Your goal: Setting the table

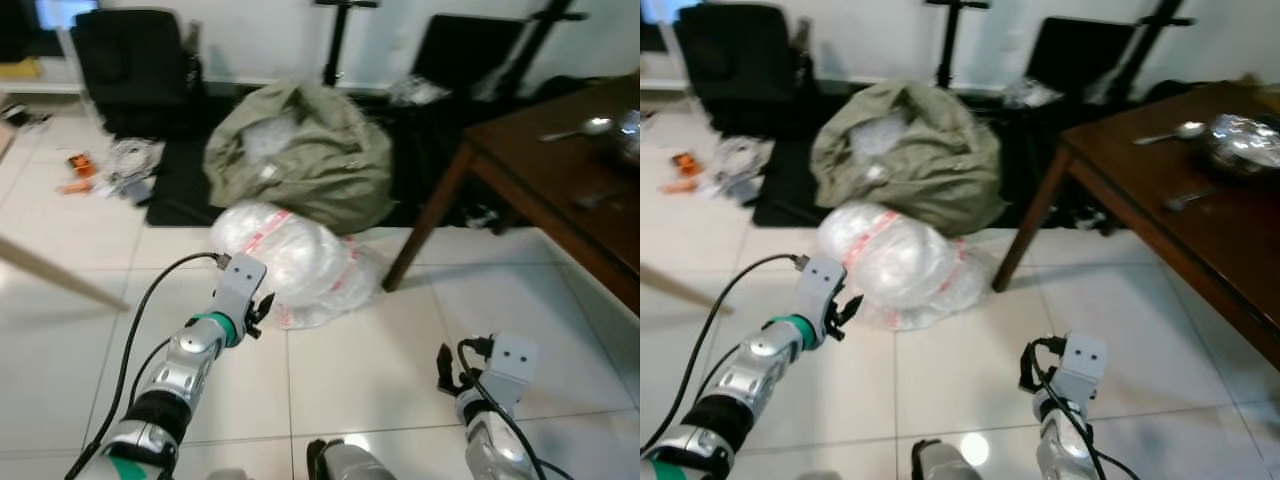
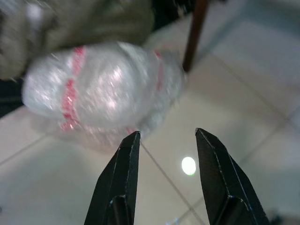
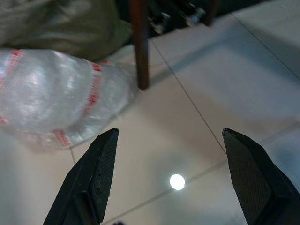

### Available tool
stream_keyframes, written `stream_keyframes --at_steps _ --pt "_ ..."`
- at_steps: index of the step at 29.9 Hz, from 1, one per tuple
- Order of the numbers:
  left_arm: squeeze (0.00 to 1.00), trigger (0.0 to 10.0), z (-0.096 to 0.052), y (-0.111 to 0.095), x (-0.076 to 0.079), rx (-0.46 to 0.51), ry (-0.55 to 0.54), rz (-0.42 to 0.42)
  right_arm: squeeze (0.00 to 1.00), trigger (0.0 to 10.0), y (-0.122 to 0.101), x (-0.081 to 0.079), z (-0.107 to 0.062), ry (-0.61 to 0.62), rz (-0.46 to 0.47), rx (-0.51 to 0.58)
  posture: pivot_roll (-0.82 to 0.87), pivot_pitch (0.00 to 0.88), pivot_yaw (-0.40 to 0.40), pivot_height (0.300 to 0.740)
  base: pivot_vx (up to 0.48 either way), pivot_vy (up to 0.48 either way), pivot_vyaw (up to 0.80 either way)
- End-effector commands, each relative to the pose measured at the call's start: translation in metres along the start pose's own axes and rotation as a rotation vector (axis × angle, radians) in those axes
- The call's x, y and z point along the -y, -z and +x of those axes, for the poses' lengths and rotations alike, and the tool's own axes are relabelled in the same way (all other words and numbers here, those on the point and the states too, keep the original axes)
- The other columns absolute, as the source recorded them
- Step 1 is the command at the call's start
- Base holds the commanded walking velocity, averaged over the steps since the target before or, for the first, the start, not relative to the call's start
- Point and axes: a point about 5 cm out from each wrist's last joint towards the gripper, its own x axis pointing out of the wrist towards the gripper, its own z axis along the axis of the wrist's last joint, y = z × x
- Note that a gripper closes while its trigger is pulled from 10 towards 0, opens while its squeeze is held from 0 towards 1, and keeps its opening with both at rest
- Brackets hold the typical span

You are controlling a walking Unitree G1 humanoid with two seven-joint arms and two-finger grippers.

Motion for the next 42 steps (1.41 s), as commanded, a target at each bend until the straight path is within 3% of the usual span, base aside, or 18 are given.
stream_keyframes --at_steps 1,13,20,28,37,41,42 --pt "0.0 10.0 0.0 0.007 0.004 -0.039 0.023 -0.023 0.0 10.0 0.001 0.003 -0.001 0.018 -0.007 0.005 0.02 0.027 0.022 0.74 0.0 0.0 -0.8" --pt "0.0 10.0 -0.004 0.016 0.002 -0.061 -0.009 -0.063 0.0 10.0 -0.002 0.006 -0.002 0.029 -0.011 0.028 0.03 0.03 0.015 0.74 0.0 0.0 -0.8" --pt "0.0 10.0 -0.007 0.017 -0.001 -0.047 -0.02 -0.055 0.0 10.0 -0.023 0.016 0.011 0.048 -0.028 0.095 0.03 0.021 0.001 0.74 0.0 0.0 -0.8" --pt "0.0 10.0 -0.012 0.022 -0.003 -0.042 -0.051 -0.057 0.0 10.0 -0.033 0.014 0.018 0.007 -0.057 0.112 0.05 0.022 -0.032 0.74 0.0 0.0 -0.8" --pt "0.0 10.0 -0.007 0.01 -0.005 -0.001 -0.059 0.018 0.0 10.0 -0.035 0.005 0.019 -0.076 -0.039 0.113 0.03 0.012 -0.013 0.74 0.0 0.0 -0.8" --pt "0.0 10.0 -0.006 0.001 -0.019 0.023 -0.17 0.038 0.0 10.0 -0.04 -0.008 0.016 -0.188 -0.006 0.13 0.03 0.01 -0.006 0.74 0.0 0.0 -0.8" --pt "0.0 10.0 -0.009 0.004 -0.03 0.005 -0.271 0.001 0.0 10.0 -0.042 -0.015 0.017 -0.25 -0.004 0.13 0.03 0.011 -0.005 0.74 0.0 0.0 -0.8"
